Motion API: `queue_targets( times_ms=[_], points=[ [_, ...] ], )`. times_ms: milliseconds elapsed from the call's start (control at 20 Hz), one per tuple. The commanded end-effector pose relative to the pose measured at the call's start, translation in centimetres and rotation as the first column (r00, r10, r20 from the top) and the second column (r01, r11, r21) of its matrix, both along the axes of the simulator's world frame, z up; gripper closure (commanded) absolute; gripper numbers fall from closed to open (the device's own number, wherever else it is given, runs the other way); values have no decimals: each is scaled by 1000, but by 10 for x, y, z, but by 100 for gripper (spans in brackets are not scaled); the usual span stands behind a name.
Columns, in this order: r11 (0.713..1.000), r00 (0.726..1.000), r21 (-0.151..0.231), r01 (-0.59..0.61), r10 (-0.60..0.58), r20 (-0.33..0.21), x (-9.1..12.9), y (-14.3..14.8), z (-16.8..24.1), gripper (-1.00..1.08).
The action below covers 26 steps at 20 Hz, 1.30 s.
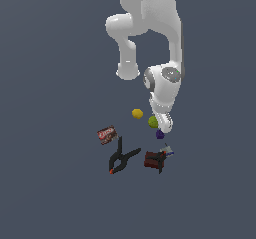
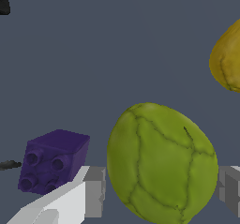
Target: Pick up a designated object from a clutter of objects.
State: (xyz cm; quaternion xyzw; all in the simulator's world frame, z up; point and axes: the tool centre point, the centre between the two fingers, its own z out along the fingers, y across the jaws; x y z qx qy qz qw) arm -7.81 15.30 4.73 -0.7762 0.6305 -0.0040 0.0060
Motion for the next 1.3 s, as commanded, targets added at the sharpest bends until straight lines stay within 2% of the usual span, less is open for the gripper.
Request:
queue_targets(
  times_ms=[0,300,600,1250],
  points=[
    [1000,1000,-1,0,0,0,0,0,0,108],
    [1000,1000,-1,0,0,0,2,2,9,108],
    [1000,1000,-1,-1,1,-1,7,8,35,108],
    [1000,1000,0,-2,2,-6,31,33,141,108]
  ],
)
